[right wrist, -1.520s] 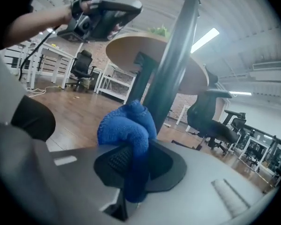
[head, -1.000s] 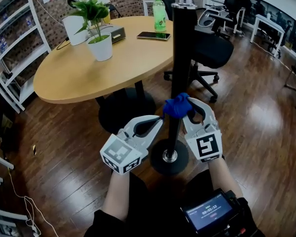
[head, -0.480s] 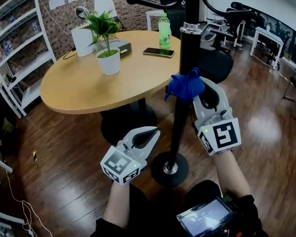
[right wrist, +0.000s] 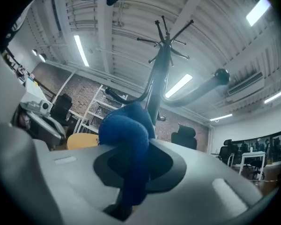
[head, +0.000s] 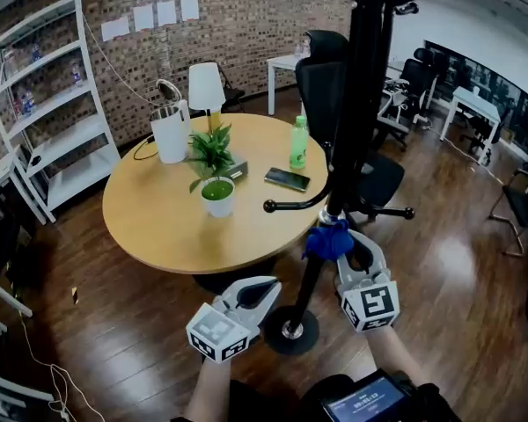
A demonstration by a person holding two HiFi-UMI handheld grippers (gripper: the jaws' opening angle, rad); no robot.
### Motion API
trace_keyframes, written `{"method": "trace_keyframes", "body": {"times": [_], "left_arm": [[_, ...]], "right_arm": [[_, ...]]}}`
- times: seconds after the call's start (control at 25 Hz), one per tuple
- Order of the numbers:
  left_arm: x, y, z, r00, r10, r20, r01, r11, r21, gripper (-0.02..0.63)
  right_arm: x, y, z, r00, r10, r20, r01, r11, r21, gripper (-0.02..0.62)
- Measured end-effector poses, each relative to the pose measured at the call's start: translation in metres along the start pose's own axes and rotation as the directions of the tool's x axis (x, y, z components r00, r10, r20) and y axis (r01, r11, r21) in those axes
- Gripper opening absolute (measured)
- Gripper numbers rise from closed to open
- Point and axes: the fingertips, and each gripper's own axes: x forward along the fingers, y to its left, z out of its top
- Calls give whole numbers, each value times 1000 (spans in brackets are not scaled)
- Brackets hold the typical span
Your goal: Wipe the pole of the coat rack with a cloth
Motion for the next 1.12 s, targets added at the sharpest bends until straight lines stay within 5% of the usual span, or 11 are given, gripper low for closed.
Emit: {"method": "trace_keyframes", "body": {"times": [0.12, 0.28, 0.48, 0.72, 1.12], "left_arm": [[-12, -19, 63, 1000, 26, -4, -26, 999, -28, 0], [-27, -40, 152, 998, 49, 27, -48, 998, -51, 0], [-44, -82, 231, 998, 19, 66, -19, 1000, -7, 0], [-49, -118, 260, 994, -45, 98, 41, 998, 48, 0], [-47, -138, 258, 991, -91, 99, 84, 994, 70, 0]], "right_arm": [[-14, -3, 39, 997, 66, -50, -59, 990, 127, 41], [-46, 3, 119, 986, 165, 17, -162, 936, 313, 41], [-101, 22, 207, 961, 244, 131, -276, 884, 378, 41], [-135, 36, 252, 939, 282, 198, -336, 874, 350, 41], [-155, 27, 256, 951, 230, 207, -291, 892, 347, 40]]}}
